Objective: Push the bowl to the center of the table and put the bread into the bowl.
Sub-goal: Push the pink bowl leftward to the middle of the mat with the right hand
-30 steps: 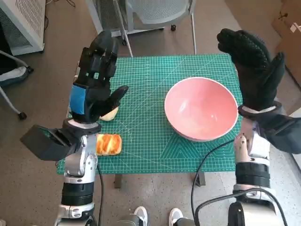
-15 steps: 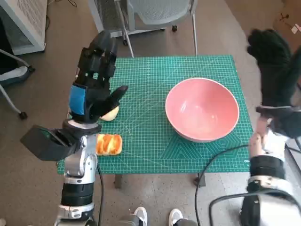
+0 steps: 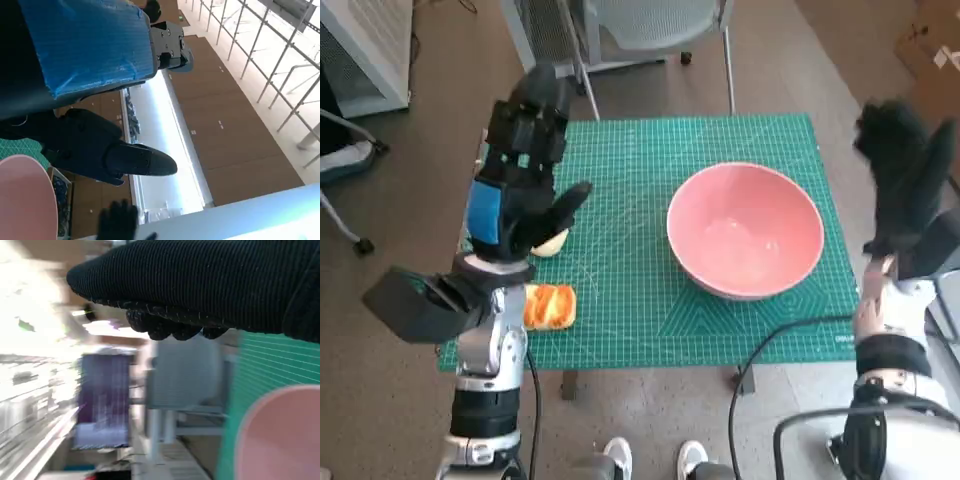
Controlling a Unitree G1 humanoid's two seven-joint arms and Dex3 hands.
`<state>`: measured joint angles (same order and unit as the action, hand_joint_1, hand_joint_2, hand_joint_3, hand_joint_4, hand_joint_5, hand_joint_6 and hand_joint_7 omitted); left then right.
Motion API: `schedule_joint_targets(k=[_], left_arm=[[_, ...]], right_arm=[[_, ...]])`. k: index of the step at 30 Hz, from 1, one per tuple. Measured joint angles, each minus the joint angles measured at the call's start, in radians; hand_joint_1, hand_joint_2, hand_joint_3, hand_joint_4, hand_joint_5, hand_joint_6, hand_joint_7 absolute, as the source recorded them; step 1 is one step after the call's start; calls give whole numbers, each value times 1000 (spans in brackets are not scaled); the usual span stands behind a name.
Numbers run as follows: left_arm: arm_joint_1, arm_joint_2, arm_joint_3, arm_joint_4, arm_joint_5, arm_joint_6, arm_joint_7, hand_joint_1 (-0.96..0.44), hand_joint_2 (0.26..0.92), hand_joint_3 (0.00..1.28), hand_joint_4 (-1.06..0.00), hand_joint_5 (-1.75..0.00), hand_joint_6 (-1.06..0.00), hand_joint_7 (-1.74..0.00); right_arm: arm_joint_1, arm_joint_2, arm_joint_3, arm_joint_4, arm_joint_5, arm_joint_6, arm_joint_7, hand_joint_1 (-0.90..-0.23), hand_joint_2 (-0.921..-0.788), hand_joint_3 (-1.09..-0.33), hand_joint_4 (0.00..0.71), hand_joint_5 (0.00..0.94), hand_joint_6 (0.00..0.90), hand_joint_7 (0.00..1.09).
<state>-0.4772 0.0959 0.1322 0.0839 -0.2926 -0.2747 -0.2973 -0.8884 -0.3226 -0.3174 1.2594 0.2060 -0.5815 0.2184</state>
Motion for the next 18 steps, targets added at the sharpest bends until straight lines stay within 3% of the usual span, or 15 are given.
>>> schedule_joint_targets(k=[11,18], left_arm=[[27,4,1,-29,-1,21,0,-427,921,188,-34,0,1,-502],[43,13,4,-44,-1,42,1,-431,921,185,-35,-1,1,-473]], right_arm=[[39,57,24,29,-55,88,-44,-329,-921,-556,267,14,381,1],[46,102,31,33,-67,121,-60,-355,-921,-558,285,15,390,5]])
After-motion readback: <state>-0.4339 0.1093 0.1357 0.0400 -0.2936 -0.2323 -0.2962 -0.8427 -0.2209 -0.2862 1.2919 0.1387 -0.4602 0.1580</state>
